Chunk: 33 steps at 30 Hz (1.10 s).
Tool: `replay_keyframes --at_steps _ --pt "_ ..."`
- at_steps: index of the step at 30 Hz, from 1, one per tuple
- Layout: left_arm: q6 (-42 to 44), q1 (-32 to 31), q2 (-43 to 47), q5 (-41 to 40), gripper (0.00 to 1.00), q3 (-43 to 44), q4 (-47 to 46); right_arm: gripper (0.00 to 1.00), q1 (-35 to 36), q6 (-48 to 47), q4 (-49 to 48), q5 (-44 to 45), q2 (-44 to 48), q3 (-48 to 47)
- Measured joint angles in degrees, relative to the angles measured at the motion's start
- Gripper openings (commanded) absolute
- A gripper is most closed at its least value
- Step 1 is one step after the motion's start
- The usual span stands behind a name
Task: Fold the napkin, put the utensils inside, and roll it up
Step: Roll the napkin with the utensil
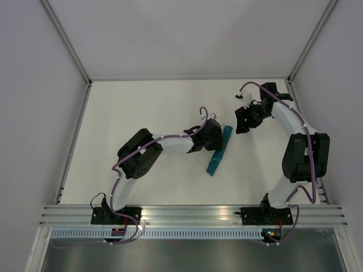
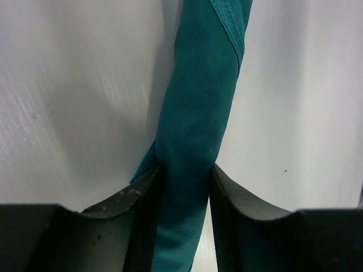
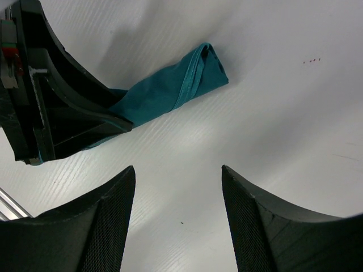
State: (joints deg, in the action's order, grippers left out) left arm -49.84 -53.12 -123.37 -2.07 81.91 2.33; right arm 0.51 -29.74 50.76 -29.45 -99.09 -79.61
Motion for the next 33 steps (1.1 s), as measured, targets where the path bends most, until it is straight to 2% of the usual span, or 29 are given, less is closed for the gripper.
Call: replay_keyframes --at_steps 8,15,27,33 --pt "-11.1 0.0 -0.9 -1.3 0.46 -0.8 -3.4 0.68 0.0 0.4 -0.5 0.0 0.0 1.5" --pt "-16.1 -0.1 -1.0 -2.8 0.48 -1.1 -4.2 0.68 0.0 0.4 -1.2 0.0 0.0 2.4" --pt "-15.9 -0.9 -0.7 -5.6 0.54 -1.2 -4.6 0.68 0.0 0.4 -2.4 0.0 -0.5 4.0" --pt "-12.9 -1.0 -0.2 -6.9 0.51 -1.2 -3.9 0.68 0.0 0.5 -3.1 0.0 -1.8 4.3"
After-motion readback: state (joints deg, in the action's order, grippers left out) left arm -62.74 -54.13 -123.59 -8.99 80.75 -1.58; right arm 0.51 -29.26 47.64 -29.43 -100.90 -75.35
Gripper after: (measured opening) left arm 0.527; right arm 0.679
